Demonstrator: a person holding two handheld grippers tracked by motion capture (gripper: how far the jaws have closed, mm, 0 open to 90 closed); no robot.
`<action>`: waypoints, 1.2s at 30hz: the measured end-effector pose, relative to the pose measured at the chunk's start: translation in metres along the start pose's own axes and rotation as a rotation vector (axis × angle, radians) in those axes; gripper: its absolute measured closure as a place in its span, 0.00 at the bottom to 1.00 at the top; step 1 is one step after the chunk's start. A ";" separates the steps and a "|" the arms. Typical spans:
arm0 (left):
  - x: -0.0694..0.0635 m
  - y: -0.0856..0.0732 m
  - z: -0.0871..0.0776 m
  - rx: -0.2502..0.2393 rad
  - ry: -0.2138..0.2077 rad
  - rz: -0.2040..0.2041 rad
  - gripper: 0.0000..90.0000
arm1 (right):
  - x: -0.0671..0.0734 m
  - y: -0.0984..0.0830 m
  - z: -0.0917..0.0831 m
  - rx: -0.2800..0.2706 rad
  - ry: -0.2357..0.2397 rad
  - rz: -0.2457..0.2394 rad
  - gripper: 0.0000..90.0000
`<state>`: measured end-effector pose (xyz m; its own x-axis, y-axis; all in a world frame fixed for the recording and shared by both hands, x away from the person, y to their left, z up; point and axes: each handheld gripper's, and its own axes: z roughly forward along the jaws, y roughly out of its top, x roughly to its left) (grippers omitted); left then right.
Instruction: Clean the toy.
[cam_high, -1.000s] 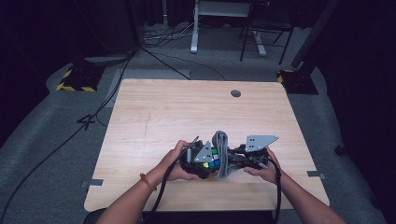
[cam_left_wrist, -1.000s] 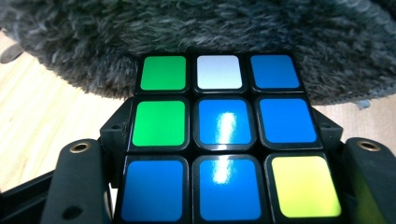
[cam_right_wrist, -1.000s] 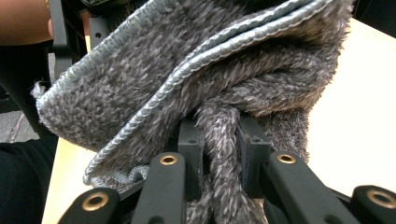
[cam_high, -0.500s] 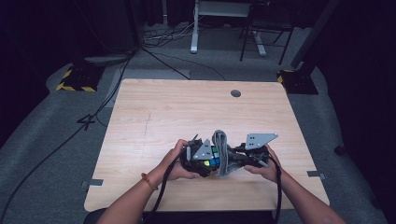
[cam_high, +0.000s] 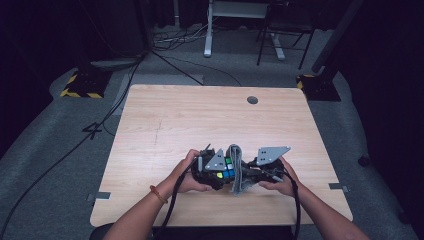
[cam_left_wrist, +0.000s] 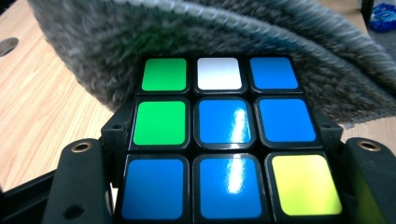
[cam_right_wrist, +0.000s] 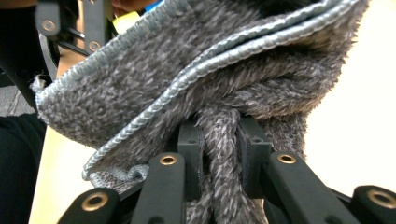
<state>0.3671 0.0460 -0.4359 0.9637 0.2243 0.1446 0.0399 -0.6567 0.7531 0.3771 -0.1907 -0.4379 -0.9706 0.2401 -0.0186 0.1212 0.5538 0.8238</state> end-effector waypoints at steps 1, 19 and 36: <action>0.000 0.000 0.001 0.010 0.001 0.000 0.36 | 0.000 0.001 -0.001 -0.010 -0.003 0.000 0.83; 0.004 0.006 -0.021 -0.137 -0.034 -0.033 0.37 | -0.006 -0.005 0.009 0.041 0.019 0.004 0.83; 0.004 0.003 -0.013 -0.056 -0.010 -0.020 0.37 | -0.004 0.001 -0.008 -0.046 0.019 0.016 0.83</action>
<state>0.3673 0.0547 -0.4249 0.9656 0.2290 0.1230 0.0441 -0.6106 0.7907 0.3796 -0.1970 -0.4325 -0.9724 0.2334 0.0056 0.1279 0.5122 0.8493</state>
